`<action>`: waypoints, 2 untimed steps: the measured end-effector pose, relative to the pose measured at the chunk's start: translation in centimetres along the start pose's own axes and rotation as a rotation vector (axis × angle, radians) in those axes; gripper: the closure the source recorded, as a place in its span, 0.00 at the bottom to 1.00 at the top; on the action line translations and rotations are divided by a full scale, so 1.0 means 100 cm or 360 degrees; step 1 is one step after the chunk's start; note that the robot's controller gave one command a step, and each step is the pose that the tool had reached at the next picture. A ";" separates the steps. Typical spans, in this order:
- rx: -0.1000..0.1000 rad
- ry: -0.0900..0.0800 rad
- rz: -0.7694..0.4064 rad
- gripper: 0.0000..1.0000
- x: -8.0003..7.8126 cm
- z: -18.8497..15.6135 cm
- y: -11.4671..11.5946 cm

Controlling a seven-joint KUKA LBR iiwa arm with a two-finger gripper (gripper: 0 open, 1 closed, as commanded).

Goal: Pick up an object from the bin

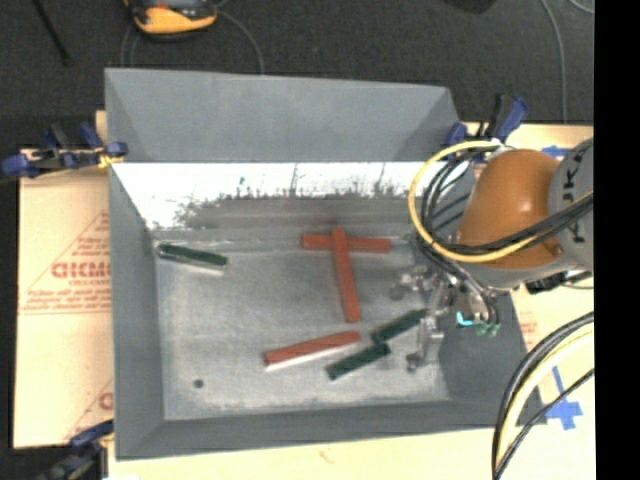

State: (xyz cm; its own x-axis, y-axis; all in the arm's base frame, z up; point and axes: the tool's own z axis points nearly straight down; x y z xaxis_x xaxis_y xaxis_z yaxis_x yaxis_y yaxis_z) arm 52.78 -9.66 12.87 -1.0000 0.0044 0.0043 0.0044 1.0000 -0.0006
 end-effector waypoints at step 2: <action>0.0005 -0.0017 -0.0757 1.00 -0.017 0.057 0.001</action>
Offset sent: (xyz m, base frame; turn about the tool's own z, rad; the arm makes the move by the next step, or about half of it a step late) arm 0.0152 0.0017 -0.0587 -0.4768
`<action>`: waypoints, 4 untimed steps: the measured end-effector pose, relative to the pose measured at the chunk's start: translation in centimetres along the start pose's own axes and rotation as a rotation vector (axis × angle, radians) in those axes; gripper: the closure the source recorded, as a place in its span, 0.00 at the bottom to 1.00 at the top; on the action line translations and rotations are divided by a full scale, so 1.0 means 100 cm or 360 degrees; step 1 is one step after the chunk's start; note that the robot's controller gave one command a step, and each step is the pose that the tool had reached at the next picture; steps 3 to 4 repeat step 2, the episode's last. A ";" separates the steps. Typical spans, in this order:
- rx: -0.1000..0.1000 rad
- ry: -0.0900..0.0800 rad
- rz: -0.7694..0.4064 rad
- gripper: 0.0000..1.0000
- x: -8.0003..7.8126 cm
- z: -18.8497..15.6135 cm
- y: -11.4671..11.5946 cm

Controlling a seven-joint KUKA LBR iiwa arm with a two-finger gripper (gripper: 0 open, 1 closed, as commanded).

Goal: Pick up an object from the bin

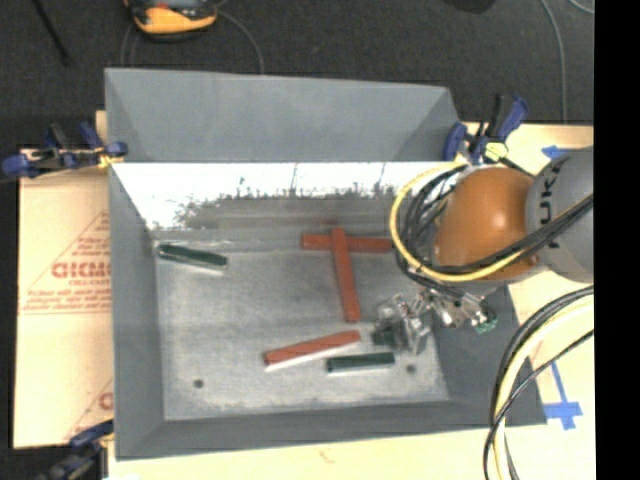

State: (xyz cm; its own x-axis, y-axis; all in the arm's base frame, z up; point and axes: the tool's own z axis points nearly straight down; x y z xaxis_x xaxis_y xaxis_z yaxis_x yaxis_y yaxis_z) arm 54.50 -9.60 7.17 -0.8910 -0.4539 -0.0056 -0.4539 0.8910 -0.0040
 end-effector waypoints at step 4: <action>-0.0003 0.0002 -0.0042 1.00 -0.029 -0.131 -0.004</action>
Offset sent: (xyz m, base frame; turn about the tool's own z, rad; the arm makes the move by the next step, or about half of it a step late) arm 0.0257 0.0104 0.1299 -0.0306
